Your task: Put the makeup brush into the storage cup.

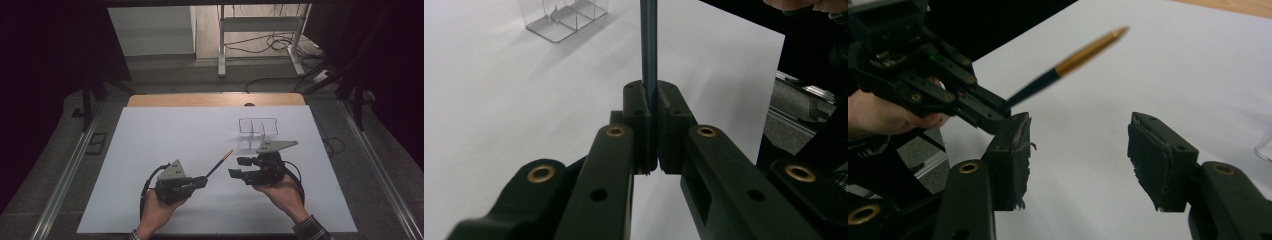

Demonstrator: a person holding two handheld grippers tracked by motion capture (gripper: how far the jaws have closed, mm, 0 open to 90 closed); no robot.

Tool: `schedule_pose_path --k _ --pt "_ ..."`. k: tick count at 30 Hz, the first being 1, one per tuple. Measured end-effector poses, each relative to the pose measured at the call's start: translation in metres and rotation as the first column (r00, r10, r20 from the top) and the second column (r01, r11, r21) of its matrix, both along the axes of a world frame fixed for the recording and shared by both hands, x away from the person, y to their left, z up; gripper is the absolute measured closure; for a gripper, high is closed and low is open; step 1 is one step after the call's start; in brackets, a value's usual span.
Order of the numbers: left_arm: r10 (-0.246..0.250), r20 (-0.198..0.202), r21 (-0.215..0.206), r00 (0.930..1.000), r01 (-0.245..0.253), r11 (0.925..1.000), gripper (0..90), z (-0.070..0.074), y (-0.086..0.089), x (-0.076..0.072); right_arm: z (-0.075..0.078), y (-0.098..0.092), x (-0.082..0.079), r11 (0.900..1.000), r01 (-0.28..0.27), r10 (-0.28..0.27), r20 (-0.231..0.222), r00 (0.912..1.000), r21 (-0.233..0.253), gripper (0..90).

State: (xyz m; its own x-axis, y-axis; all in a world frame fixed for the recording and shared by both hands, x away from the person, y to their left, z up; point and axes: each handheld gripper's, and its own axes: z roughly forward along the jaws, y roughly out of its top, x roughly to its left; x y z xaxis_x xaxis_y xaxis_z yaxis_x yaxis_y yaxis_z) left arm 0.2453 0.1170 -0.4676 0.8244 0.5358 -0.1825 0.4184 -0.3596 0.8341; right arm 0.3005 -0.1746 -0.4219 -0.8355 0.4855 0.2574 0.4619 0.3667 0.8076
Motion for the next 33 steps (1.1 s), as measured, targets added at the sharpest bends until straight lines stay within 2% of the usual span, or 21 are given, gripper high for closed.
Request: schedule_pose_path --k 9,12,22,26,28,30,31,32,33 --pt "-0.021 0.004 -0.003 0.9998 0.021 0.9998 85.8 -0.002 -0.011 -0.004 0.002 0.012 0.0 0.999 -0.02 0.02 -0.009 0.9998 0.029 46.6" --pt "-0.029 0.004 0.008 0.9996 0.029 0.9996 85.8 -0.003 -0.014 -0.004 0.001 0.013 0.002 0.999 -0.024 0.025 -0.018 0.9995 0.046 49.1" --pt "-0.046 -0.014 0.045 0.9988 0.047 0.9979 85.7 -0.008 -0.022 -0.002 -0.003 0.013 0.005 0.996 -0.029 0.034 -0.062 0.9975 0.084 60.5" --pt "-0.051 -0.014 0.061 0.9986 0.052 0.9968 85.6 -0.009 -0.025 -0.002 -0.004 0.015 0.005 0.996 -0.031 0.037 -0.073 0.9967 0.083 66.6" --pt "-0.055 -0.015 0.073 0.9984 0.056 0.9958 85.3 -0.01 -0.027 -0.002 -0.005 0.014 0.006 0.994 -0.039 0.049 -0.092 0.9946 0.102 71.2" --pt "-0.053 -0.004 0.104 0.9986 0.053 0.9932 83.9 -0.012 -0.03 -0.002 -0.006 0.013 0.007 0.988 -0.052 0.07 -0.124 0.9898 0.146 78.8" --pt "-0.046 -0.006 0.108 0.9989 0.047 0.993 81.1 -0.014 -0.031 -0.002 -0.006 0.014 0.007 0.982 -0.067 0.094 -0.149 0.9844 0.177 81.8" --pt "-0.049 -0.01 0.115 0.9988 0.049 0.9921 77.5 -0.014 -0.031 -0.001 -0.006 0.014 0.006 0.981 -0.073 0.101 -0.15 0.9835 0.18 82.4" --pt "-0.046 -0.01 0.117 0.9989 0.047 0.992 74.0 -0.015 -0.031 -0.001 -0.005 0.016 0.005 0.985 -0.074 0.097 -0.14 0.9855 0.159 82.6"
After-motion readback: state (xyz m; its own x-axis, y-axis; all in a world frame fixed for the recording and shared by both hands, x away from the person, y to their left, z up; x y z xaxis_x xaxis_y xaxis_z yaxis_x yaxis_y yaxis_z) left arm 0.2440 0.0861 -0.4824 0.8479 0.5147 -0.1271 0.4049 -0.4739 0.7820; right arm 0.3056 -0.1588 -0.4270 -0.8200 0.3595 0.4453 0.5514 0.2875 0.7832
